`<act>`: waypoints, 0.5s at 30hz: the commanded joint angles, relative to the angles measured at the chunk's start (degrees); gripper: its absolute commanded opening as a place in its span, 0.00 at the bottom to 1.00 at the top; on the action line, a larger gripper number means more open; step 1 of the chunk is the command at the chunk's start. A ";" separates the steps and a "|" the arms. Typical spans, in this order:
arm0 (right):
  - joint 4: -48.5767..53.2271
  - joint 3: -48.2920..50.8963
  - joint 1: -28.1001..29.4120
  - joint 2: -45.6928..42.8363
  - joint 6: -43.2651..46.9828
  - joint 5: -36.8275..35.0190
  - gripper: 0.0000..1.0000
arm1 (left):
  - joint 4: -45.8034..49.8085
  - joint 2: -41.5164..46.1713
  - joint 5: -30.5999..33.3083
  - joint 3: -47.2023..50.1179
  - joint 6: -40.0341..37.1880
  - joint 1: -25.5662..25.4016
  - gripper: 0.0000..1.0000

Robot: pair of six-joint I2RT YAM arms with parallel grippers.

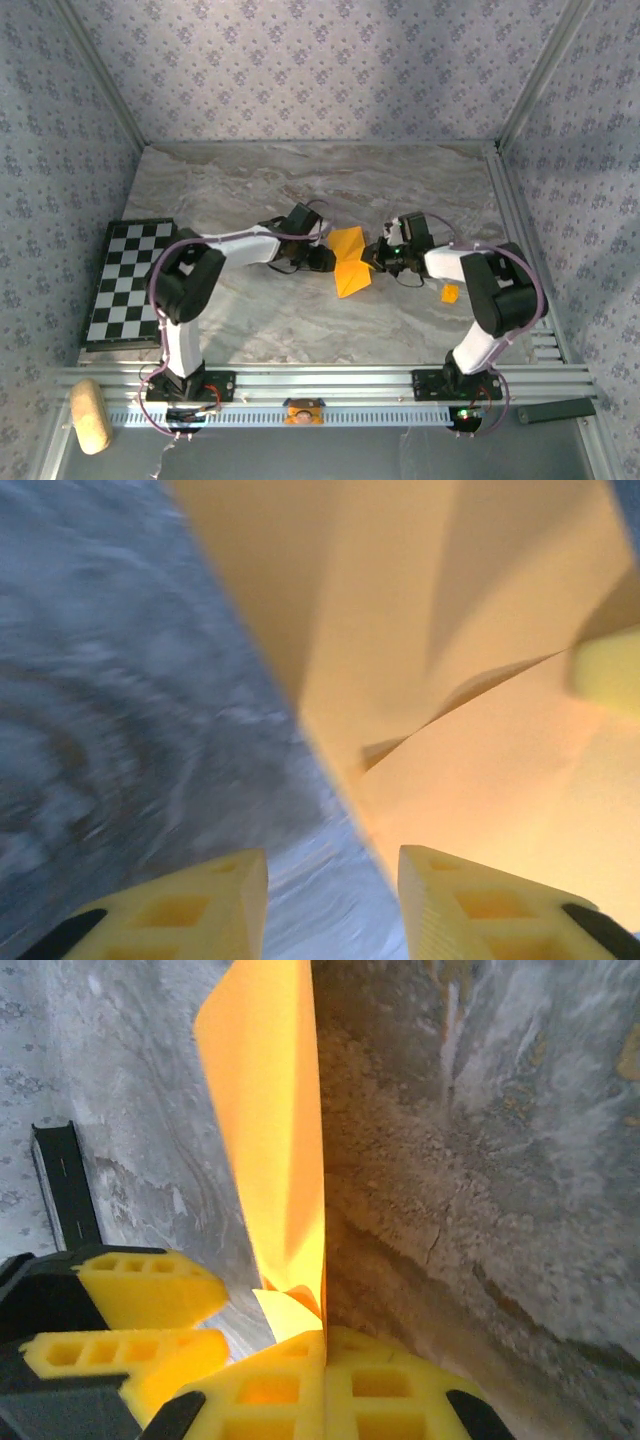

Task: Fold a paper plane with a square sheet of paper (pick it up from the middle)
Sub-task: Turn over the paper at the center of the table.

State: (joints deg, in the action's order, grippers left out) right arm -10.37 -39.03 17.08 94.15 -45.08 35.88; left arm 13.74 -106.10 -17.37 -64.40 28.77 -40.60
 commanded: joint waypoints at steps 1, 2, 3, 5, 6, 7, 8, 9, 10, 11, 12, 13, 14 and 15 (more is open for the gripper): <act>12.04 -1.55 -0.16 -6.55 7.34 -5.38 0.03 | -4.20 7.72 9.73 3.19 2.02 0.06 0.44; 15.43 -2.54 -0.04 -8.21 8.58 -7.33 0.03 | -4.38 9.29 11.90 4.12 2.20 0.13 0.45; 18.39 -3.26 -0.04 -9.54 10.75 -8.93 0.03 | -4.56 10.26 13.29 4.83 2.23 0.17 0.46; 23.42 -4.90 0.30 -12.49 13.69 -12.64 0.03 | -4.60 12.43 15.82 5.84 2.25 0.43 0.48; 25.27 -5.61 0.47 -13.68 14.54 -14.44 0.03 | -4.60 13.18 16.60 6.28 2.34 0.53 0.48; 27.39 -6.36 0.66 -14.97 15.57 -16.60 0.03 | -4.32 14.16 18.09 6.63 2.76 0.69 0.49; 29.50 -7.23 0.97 -16.22 16.57 -18.62 0.03 | -3.65 15.17 20.83 7.05 3.79 0.69 0.49; 30.87 -7.81 1.17 -17.23 17.28 -20.26 0.03 | -3.25 16.15 22.99 7.47 4.55 0.74 0.50; 32.32 -8.41 1.44 -18.29 17.79 -22.14 0.03 | -3.40 17.18 24.22 8.15 4.92 0.90 0.51; 33.57 -9.05 1.58 -19.09 18.12 -23.54 0.03 | -3.46 18.16 25.32 8.86 5.22 1.08 0.51; 34.90 -9.67 1.72 -19.86 18.50 -24.98 0.03 | -3.60 19.20 26.51 9.54 5.69 1.26 0.53; 35.80 -10.13 1.92 -20.41 18.78 -26.03 0.03 | -3.97 19.99 27.05 10.18 5.91 1.32 0.54; 36.73 -10.62 2.17 -21.04 19.06 -27.39 0.03 | -4.42 20.81 27.37 10.95 6.12 1.60 0.55; 37.53 -11.09 2.52 -21.62 19.21 -28.68 0.03 | -4.69 21.62 27.86 11.65 6.42 1.87 0.55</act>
State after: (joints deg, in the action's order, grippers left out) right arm 19.77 -47.92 18.85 74.28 -28.97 14.17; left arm 10.22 -87.50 5.52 -54.26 33.39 -39.42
